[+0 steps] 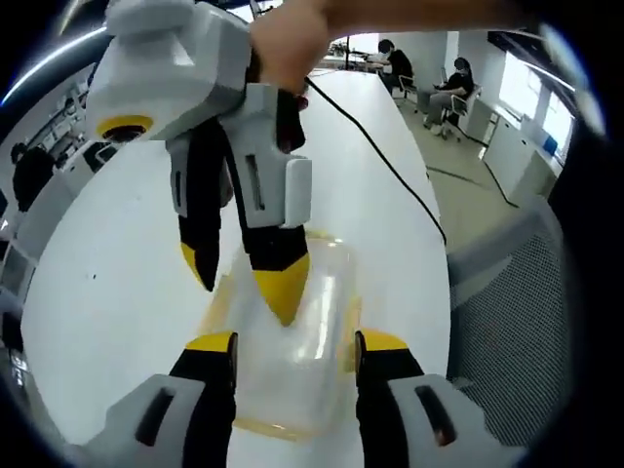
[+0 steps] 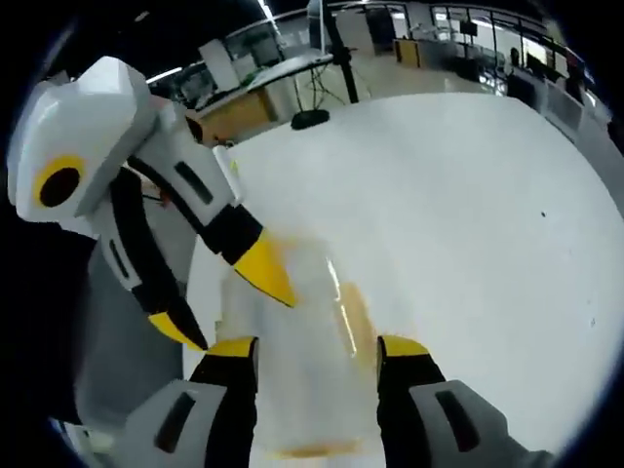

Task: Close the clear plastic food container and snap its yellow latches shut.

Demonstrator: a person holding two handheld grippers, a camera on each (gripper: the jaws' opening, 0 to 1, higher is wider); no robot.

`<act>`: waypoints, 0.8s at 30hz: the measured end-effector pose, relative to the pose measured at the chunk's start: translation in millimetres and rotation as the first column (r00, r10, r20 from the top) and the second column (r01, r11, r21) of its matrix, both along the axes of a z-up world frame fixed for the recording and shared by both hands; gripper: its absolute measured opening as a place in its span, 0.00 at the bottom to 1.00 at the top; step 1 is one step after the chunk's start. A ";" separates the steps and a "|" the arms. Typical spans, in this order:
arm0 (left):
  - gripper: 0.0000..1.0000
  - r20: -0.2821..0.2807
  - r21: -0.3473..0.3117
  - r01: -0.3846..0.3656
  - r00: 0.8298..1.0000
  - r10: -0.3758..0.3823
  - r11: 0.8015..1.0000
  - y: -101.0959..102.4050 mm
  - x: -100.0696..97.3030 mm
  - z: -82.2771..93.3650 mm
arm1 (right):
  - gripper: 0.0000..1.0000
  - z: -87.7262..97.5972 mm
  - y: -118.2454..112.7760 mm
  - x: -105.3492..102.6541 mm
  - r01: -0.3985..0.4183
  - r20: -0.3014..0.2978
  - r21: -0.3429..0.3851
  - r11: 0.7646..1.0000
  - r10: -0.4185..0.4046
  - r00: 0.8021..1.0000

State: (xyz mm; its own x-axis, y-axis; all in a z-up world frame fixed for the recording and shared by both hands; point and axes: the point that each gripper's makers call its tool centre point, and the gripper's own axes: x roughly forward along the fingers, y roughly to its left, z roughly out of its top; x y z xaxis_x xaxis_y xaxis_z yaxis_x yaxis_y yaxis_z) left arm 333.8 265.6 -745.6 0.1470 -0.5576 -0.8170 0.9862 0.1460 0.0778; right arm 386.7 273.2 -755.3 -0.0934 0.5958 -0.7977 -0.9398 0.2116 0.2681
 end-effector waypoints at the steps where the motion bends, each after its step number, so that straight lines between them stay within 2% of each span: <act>1: 0.51 0.011 0.021 -0.001 1.000 0.001 1.000 0.3 -1.9 -3.0 | 0.53 0.2 1.1 -0.7 -0.003 -0.006 -0.002 1.000 0.003 1.000; 5: 0.53 0.031 0.074 -0.020 0.999 0.018 0.997 -0.6 -6.4 -15.2 | 0.52 -6.4 1.1 -4.5 -0.084 0.003 -0.069 0.994 0.084 0.996; 7: 0.53 0.050 0.078 -0.043 0.998 0.039 0.996 -2.0 -4.4 -16.3 | 0.52 -10.5 1.7 -6.0 -0.125 0.001 -0.103 0.987 0.126 0.992; 12: 0.53 0.108 0.092 -0.082 0.992 0.072 0.992 -5.6 3.2 -17.2 | 0.52 -17.6 8.2 -7.6 -0.157 -0.038 -0.120 0.980 0.154 0.987; 15: 0.58 0.114 0.104 -0.096 0.990 0.084 0.990 -3.7 5.5 -25.4 | 0.52 -22.7 8.0 -6.9 -0.170 -0.041 -0.145 0.975 0.166 0.985; 18: 0.64 0.148 0.093 -0.109 0.985 0.094 0.990 -0.7 11.3 -28.2 | 0.52 -22.2 6.8 -7.5 -0.187 -0.052 -0.155 0.970 0.181 0.982; 24: 0.61 0.160 0.098 -0.064 0.986 0.048 0.993 -3.7 9.1 -27.2 | 0.50 -23.0 6.5 -7.8 -0.183 -0.068 -0.146 0.972 0.174 0.982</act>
